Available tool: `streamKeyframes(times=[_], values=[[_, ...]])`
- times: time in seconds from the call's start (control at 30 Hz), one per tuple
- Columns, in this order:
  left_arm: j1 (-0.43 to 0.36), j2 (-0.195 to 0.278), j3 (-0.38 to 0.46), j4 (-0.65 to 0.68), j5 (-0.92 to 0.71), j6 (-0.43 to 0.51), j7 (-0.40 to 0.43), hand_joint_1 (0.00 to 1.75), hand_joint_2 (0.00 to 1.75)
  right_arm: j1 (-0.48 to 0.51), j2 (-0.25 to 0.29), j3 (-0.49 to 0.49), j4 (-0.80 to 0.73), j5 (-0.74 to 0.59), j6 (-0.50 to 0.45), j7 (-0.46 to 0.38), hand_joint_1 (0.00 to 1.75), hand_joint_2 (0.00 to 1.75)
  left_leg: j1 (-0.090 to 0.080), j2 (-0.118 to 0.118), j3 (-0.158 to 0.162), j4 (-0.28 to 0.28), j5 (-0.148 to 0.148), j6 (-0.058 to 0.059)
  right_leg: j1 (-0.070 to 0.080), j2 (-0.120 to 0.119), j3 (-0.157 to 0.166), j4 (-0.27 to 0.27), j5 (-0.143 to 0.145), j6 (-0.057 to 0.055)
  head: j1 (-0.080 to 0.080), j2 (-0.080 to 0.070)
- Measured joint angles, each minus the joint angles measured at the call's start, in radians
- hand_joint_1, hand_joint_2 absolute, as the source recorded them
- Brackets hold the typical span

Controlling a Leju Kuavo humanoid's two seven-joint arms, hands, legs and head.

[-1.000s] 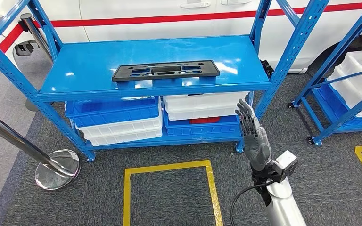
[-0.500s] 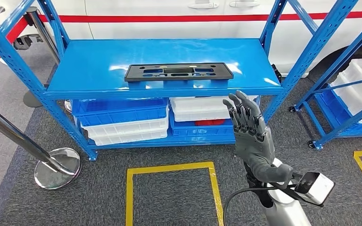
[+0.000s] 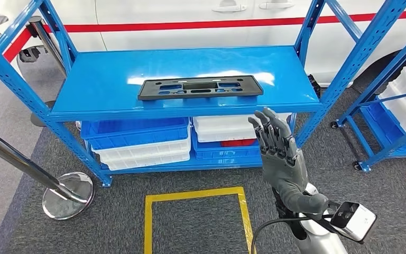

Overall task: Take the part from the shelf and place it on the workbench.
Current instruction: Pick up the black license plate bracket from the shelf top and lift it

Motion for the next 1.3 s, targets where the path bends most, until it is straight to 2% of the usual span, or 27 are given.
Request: streamKeyframes(times=[0.07, 0.1, 0.13, 0.2, 0.23, 0.3, 0.37, 0.43, 0.47, 0.5, 0.57, 0.6, 0.63, 0.67, 0.7, 0.77, 0.8, 0.9, 0.97, 1.0, 1.07, 1.1, 1.13, 1.17, 1.2, 1.23, 1.3], values=[[0.002, 0.001, 0.0, 0.0, -0.001, 0.0, 0.0, 0.0, 0.0, 0.004, 0.0, 0.004, 0.0, 0.001, 0.0, 0.0, 0.0, 0.0, 0.011, 0.0, -0.082, 0.119, -0.026, -0.012, -0.002, -0.001, 0.019, 0.0, -0.017, 0.003, 0.0, 0.0], [0.003, 0.001, 0.0, 0.0, -0.001, 0.0, 0.0, 0.0, 0.0, 0.007, 0.0, 0.005, 0.0, 0.001, 0.0, 0.0, 0.0, 0.0, 0.016, 0.001, -0.105, 0.137, -0.013, -0.016, -0.005, 0.0, 0.03, 0.001, -0.026, 0.005, 0.0, 0.0], [0.004, 0.002, 0.0, 0.0, -0.001, 0.0, 0.0, 0.0, 0.0, 0.008, 0.0, 0.006, 0.0, 0.001, 0.0, 0.0, 0.0, 0.0, 0.02, 0.001, -0.108, 0.111, 0.025, -0.021, -0.008, 0.0, 0.044, 0.001, -0.037, 0.009, 0.0, 0.0], [0.006, 0.004, 0.0, 0.001, -0.002, 0.0, 0.0, 0.0, 0.0, 0.009, 0.0, 0.008, 0.0, 0.001, 0.0, 0.0, 0.0, 0.0, 0.026, 0.004, -0.069, -0.016, 0.12, -0.028, -0.014, 0.001, 0.075, 0.0, -0.061, 0.02, 0.0, 0.0], [0.006, 0.004, 0.0, 0.001, -0.004, 0.001, 0.0, 0.0, 0.0, 0.009, 0.0, 0.009, 0.0, 0.001, 0.0, 0.0, 0.0, 0.0, 0.025, 0.006, -0.043, -0.081, 0.15, -0.028, -0.015, 0.001, 0.086, 0.001, -0.073, 0.027, 0.0, 0.0], [0.005, 0.005, 0.0, 0.002, -0.009, 0.001, 0.001, 0.0, 0.0, 0.009, 0.0, 0.013, 0.001, 0.002, 0.0, 0.0, 0.0, 0.0, 0.021, 0.007, -0.022, -0.134, 0.15, -0.012, -0.012, 0.002, 0.093, -0.003, -0.084, 0.041, 0.0, 0.0], [0.004, 0.005, 0.0, 0.002, -0.011, 0.001, 0.001, 0.0, 0.0, 0.009, 0.0, 0.019, 0.004, 0.004, 0.0, 0.0, 0.0, 0.0, 0.02, 0.004, -0.016, -0.143, 0.138, 0.009, -0.012, 0.002, 0.091, 0.003, -0.08, 0.053, 0.0, 0.0], [0.006, 0.006, 0.0, 0.002, -0.011, 0.002, 0.001, 0.0, 0.0, 0.007, 0.0, 0.026, 0.01, 0.011, -0.002, 0.0, 0.0, 0.87, 0.02, 0.001, 0.002, -0.152, 0.128, 0.024, -0.014, 0.002, 0.059, 0.068, -0.071, 0.061, 0.0, 0.0], [0.005, 0.006, 0.0, 0.002, -0.011, 0.004, 0.002, 0.0, 0.0, 0.007, 0.001, 0.031, 0.015, 0.017, -0.007, 0.001, 0.0, 0.87, 0.019, 0.0, 0.013, -0.157, 0.123, 0.03, -0.014, 0.002, 0.023, 0.128, -0.077, 0.061, 0.0, 0.0], [0.005, 0.006, 0.0, 0.002, -0.011, 0.005, 0.003, 0.0, 0.0, 0.006, 0.001, 0.036, 0.02, 0.025, -0.013, 0.002, 0.0, 0.87, 0.018, 0.0, 0.024, -0.159, 0.117, 0.034, -0.013, 0.002, -0.023, 0.194, -0.093, 0.061, 0.0, 0.0], [0.004, 0.006, 0.0, 0.002, -0.013, 0.007, 0.005, 0.0, 0.0, 0.006, 0.003, 0.046, 0.031, 0.034, -0.028, 0.004, 0.0, 0.0, 0.012, 0.0, 0.043, -0.161, 0.101, 0.041, -0.011, 0.002, -0.113, 0.297, -0.148, 0.058, 0.0, 0.0], [0.004, 0.006, 0.0, 0.002, -0.014, 0.008, 0.006, 0.0, 0.0, 0.006, 0.004, 0.05, 0.037, 0.033, -0.032, 0.005, 0.0, 0.0, 0.007, 0.0, 0.055, -0.161, 0.09, 0.044, -0.01, 0.002, -0.141, 0.312, -0.16, 0.055, 0.0, 0.0], [0.004, 0.006, 0.0, 0.002, -0.017, 0.008, 0.008, 0.0, 0.0, 0.006, 0.006, 0.052, 0.042, 0.027, -0.034, 0.006, 0.0, 0.0, 0.003, 0.002, 0.069, -0.161, 0.079, 0.047, -0.008, 0.001, -0.156, 0.3, -0.152, 0.05, 0.0, 0.0], [0.004, 0.006, 0.0, 0.002, -0.021, 0.009, 0.008, 0.0, 0.0, 0.005, 0.008, 0.053, 0.046, 0.019, -0.034, 0.007, 0.0, 0.0, -0.001, 0.005, 0.085, -0.162, 0.068, 0.048, -0.004, -0.001, -0.153, 0.255, -0.116, 0.041, 0.0, 0.0], [0.005, 0.005, -0.001, 0.002, -0.024, 0.009, 0.009, 0.0, 0.0, 0.004, 0.011, 0.054, 0.05, 0.01, -0.033, 0.008, 0.0, 0.0, -0.005, 0.009, 0.102, -0.162, 0.057, 0.048, 0.003, -0.008, -0.14, 0.191, -0.061, 0.029, 0.0, 0.0], [0.005, 0.002, -0.002, 0.004, -0.028, 0.01, 0.01, 0.0, 0.0, 0.003, 0.014, 0.056, 0.055, -0.002, -0.031, 0.008, 0.0, 0.0, -0.01, 0.019, 0.127, -0.164, 0.034, 0.044, 0.022, -0.033, -0.112, 0.077, 0.031, 0.006, 0.001, 0.0], [0.004, 0.001, -0.002, 0.006, -0.029, 0.01, 0.01, 0.0, 0.0, 0.003, 0.016, 0.057, 0.057, -0.004, -0.03, 0.009, 0.0, 0.0, -0.011, 0.024, 0.133, -0.167, 0.026, 0.04, 0.028, -0.042, -0.105, 0.048, 0.053, -0.001, 0.002, 0.0], [0.003, -0.001, -0.002, 0.007, -0.029, 0.014, 0.01, 0.0, 0.0, 0.007, 0.019, 0.06, 0.063, 0.012, -0.031, 0.008, 0.0, 0.0, -0.01, 0.034, 0.141, -0.152, 0.028, 0.023, 0.031, -0.031, -0.085, 0.02, 0.058, -0.01, 0.004, 0.0], [0.003, -0.002, -0.002, 0.007, -0.029, 0.015, 0.008, 0.0, 0.0, 0.009, 0.019, 0.061, 0.071, 0.027, -0.031, 0.007, 0.0, 0.0, -0.007, 0.025, 0.109, -0.073, 0.029, 0.012, 0.024, -0.022, -0.06, 0.007, 0.05, -0.017, 0.004, 0.0], [0.003, -0.003, -0.002, 0.008, -0.029, 0.015, 0.008, 0.0, 0.0, 0.01, 0.019, 0.062, 0.075, 0.032, -0.031, 0.007, 0.0, 0.0, -0.004, 0.02, 0.074, -0.014, 0.014, 0.008, 0.021, -0.02, -0.048, 0.002, 0.043, -0.019, 0.004, 0.0], [0.003, -0.004, -0.002, 0.008, -0.029, 0.016, 0.009, 0.0, 0.0, 0.008, 0.02, 0.065, 0.082, 0.037, -0.026, 0.008, 0.0, 0.0, 0.005, 0.015, -0.006, 0.095, -0.042, -0.002, 0.018, -0.014, -0.029, 0.002, 0.026, -0.018, 0.004, 0.0], [0.004, -0.004, -0.002, 0.008, -0.029, 0.018, 0.011, 0.0, 0.0, 0.007, 0.021, 0.066, 0.085, 0.038, -0.021, 0.01, 0.0, 0.0, 0.01, 0.015, -0.036, 0.122, -0.066, -0.007, 0.017, -0.011, -0.019, 0.002, 0.017, -0.017, 0.003, 0.0], [0.005, -0.004, -0.002, 0.008, -0.029, 0.019, 0.013, 0.0, 0.0, 0.005, 0.023, 0.069, 0.089, 0.038, -0.017, 0.012, 0.0, 0.0, 0.013, 0.015, -0.053, 0.118, -0.071, -0.012, 0.016, -0.008, -0.007, 0.003, 0.007, -0.014, 0.003, 0.0], [0.005, -0.003, -0.002, 0.008, -0.029, 0.021, 0.016, 0.0, 0.0, 0.001, 0.025, 0.071, 0.092, 0.039, -0.014, 0.015, 0.0, 0.0, 0.015, 0.015, -0.056, 0.083, -0.052, -0.015, 0.014, -0.005, 0.008, 0.004, -0.004, -0.011, 0.003, 0.0], [0.005, -0.003, -0.002, 0.008, -0.029, 0.022, 0.017, 0.0, 0.0, -0.005, 0.028, 0.074, 0.094, 0.04, -0.012, 0.018, 0.0, 0.0, 0.016, 0.015, -0.046, 0.024, -0.007, -0.017, 0.011, -0.004, 0.022, 0.004, -0.015, -0.007, 0.003, 0.0], [0.006, -0.003, -0.002, 0.008, -0.031, 0.023, 0.019, 0.0, 0.0, -0.011, 0.03, 0.077, 0.097, 0.041, -0.012, 0.022, 0.0, 0.0, 0.017, 0.016, -0.034, -0.045, 0.054, -0.017, 0.01, -0.003, 0.036, 0.006, -0.027, -0.002, 0.004, 0.0], [0.005, -0.003, -0.003, 0.008, -0.035, 0.023, 0.02, 0.0, 0.0, -0.02, 0.033, 0.081, 0.102, 0.043, -0.016, 0.028, 0.0, 0.0, 0.014, 0.017, -0.018, -0.136, 0.133, -0.004, 0.009, -0.003, 0.049, 0.006, -0.045, 0.009, 0.004, 0.0]])
